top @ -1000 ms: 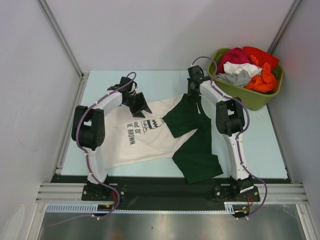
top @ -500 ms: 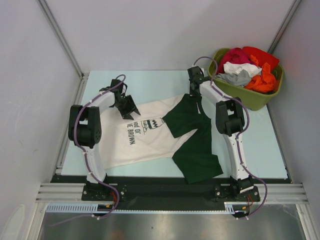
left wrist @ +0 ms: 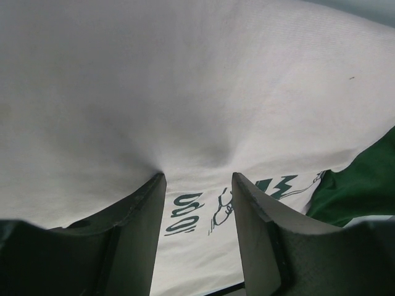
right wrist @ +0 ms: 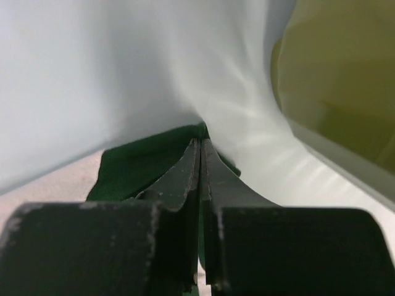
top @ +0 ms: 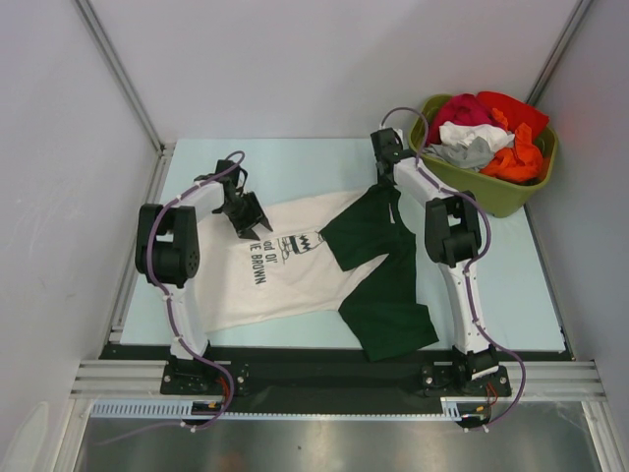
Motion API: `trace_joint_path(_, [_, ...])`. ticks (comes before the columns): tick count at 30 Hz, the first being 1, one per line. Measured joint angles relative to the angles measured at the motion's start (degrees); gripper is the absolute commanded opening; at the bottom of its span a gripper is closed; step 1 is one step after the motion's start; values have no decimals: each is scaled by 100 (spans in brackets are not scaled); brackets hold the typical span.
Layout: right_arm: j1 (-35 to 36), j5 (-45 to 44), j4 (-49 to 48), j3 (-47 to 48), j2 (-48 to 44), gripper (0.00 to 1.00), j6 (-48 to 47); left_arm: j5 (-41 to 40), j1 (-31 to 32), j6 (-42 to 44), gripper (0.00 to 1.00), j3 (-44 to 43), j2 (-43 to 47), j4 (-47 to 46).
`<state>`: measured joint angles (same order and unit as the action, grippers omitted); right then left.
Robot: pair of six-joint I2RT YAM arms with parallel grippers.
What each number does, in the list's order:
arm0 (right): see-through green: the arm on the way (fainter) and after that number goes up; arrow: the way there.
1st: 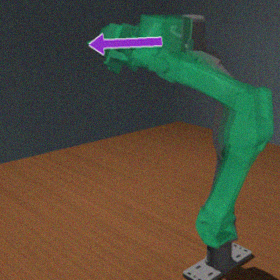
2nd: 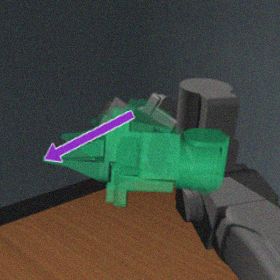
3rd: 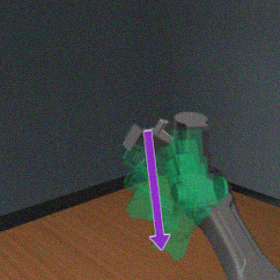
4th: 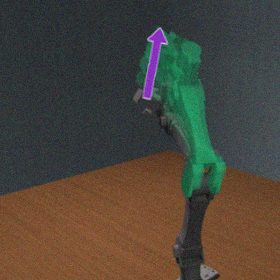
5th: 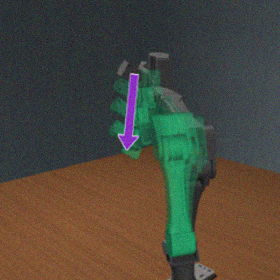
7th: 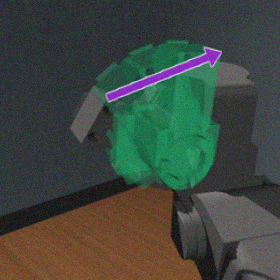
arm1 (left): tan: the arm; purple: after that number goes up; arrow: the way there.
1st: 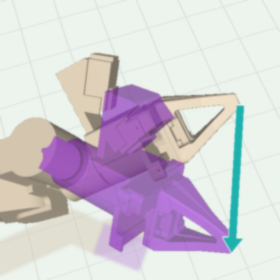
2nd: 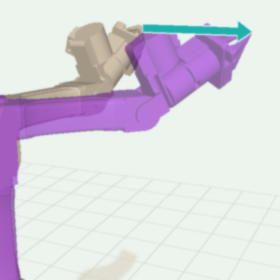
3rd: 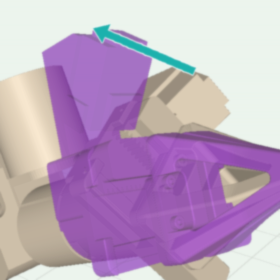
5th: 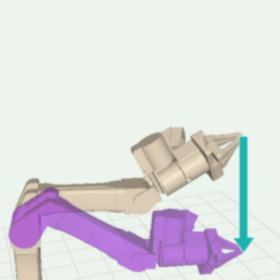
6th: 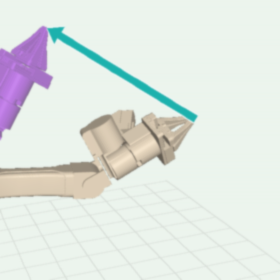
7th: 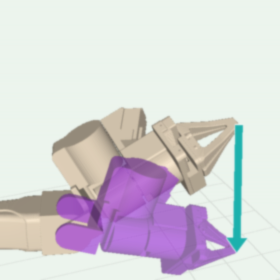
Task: Fold and stack the t-shirts
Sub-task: Fold the tshirt
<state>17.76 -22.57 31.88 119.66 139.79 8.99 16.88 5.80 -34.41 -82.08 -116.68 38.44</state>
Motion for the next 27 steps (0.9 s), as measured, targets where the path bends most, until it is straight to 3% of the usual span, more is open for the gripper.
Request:
trace_joint_path(10, [-2,-9,-223,466,328,1,-372,26,-9,61,54,0,0,-2])
trace_joint_path(19, [2,-184,-11,542,372,38,-474,63,177,151,60,181,315,2])
trace_joint_path(27, [76,-55,1008,223,-704,51,-50,367,1207,33,60,793,1355,-221])
